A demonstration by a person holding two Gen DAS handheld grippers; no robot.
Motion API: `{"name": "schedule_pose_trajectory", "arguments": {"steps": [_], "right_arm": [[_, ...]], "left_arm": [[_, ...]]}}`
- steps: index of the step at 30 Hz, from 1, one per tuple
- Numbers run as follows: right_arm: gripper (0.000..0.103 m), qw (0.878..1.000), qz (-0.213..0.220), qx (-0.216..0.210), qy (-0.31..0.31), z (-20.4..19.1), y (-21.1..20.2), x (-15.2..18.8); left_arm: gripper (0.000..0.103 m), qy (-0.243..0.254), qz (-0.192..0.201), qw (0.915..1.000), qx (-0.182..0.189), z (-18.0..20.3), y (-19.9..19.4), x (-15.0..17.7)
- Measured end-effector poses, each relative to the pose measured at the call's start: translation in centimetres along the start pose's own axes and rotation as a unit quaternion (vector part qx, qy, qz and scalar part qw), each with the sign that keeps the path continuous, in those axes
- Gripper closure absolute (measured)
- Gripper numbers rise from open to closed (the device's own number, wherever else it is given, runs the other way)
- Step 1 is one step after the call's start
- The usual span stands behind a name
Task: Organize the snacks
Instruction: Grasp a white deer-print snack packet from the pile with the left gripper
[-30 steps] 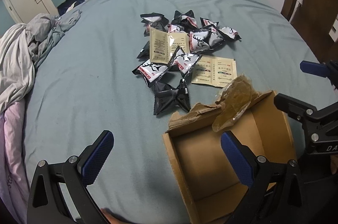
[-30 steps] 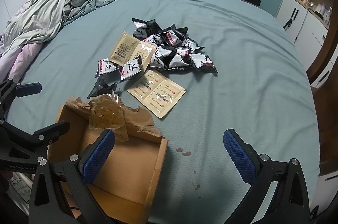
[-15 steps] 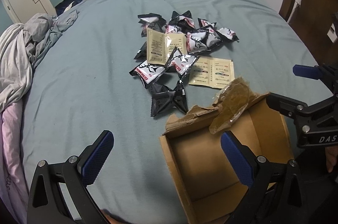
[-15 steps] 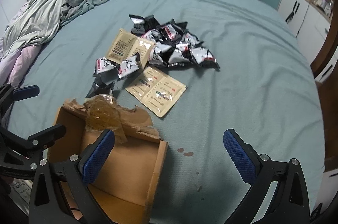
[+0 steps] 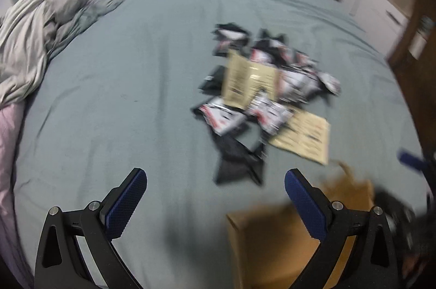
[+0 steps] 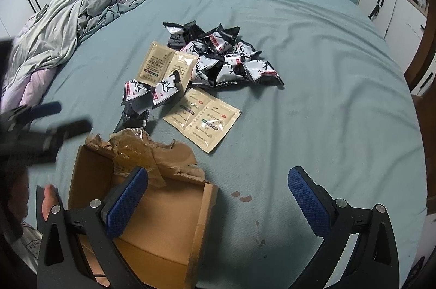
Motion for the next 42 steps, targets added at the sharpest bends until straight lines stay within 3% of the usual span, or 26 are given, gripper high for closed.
{"name": "schedule_pose_trajectory", "arguments": {"steps": [6,12,17,21,24,25,26,28,31,35,38,42], "right_arm": [[0.000,1.000,-0.009,-0.006,0.009,0.4,1.0,-0.4],[0.000,0.998,-0.040,-0.025,0.029,1.5,3.5,-1.0],[0.000,0.997,-0.053,-0.028,0.056,2.8,5.0,-1.3],[0.000,0.996,-0.042,-0.036,0.072,3.5,4.6,-1.3],[0.000,0.996,-0.028,-0.029,0.074,3.6,4.0,-1.2],[0.000,0.996,-0.027,-0.028,0.076,3.6,4.0,-1.2],[0.000,0.996,-0.027,-0.029,0.079,3.7,3.8,-1.0],[0.000,0.995,-0.025,-0.032,0.086,3.9,3.6,-0.8],[0.000,0.994,-0.019,-0.034,0.100,4.3,3.1,-0.6],[0.000,0.993,-0.010,-0.033,0.110,4.6,2.2,-0.3],[0.000,0.993,-0.005,-0.032,0.114,4.7,1.6,-0.2],[0.000,0.993,0.006,-0.033,0.115,4.8,0.7,-0.2]], "left_arm": [[0.000,-0.017,-0.044,0.9986,-0.023,-0.6,5.4,-2.0],[0.006,-0.048,-0.102,0.9936,0.014,-1.3,9.1,-3.2],[0.006,-0.013,-0.142,0.9886,0.049,0.1,9.2,-2.5],[0.006,0.012,-0.174,0.9839,0.041,1.5,10.7,-1.1],[0.007,0.034,-0.161,0.9860,0.027,2.1,10.8,-0.5],[0.016,0.037,-0.154,0.9871,0.019,2.2,10.7,-0.5],[0.031,0.042,-0.142,0.9890,0.004,2.4,10.5,-0.4],[0.048,0.049,-0.124,0.9910,-0.016,2.8,10.1,-0.3],[0.092,0.034,-0.110,0.9933,-0.015,2.7,8.9,-0.3],[0.094,-0.004,-0.101,0.9949,0.002,0.8,7.6,-0.4],[0.103,-0.022,-0.078,0.9967,0.001,-0.9,6.0,-0.9],[0.103,-0.044,-0.051,0.9977,0.008,-1.9,3.4,-1.0]]}}
Point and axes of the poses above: each gripper's, at about its wrist camera, not at the fingertips, and y roughly the way its jaws point, z to its right, x to its underside, the point moved 1 cm from there along y, roughly the way its jaws point, and after that the axes turned 14 degrees about -y, right-handed, at the moved point
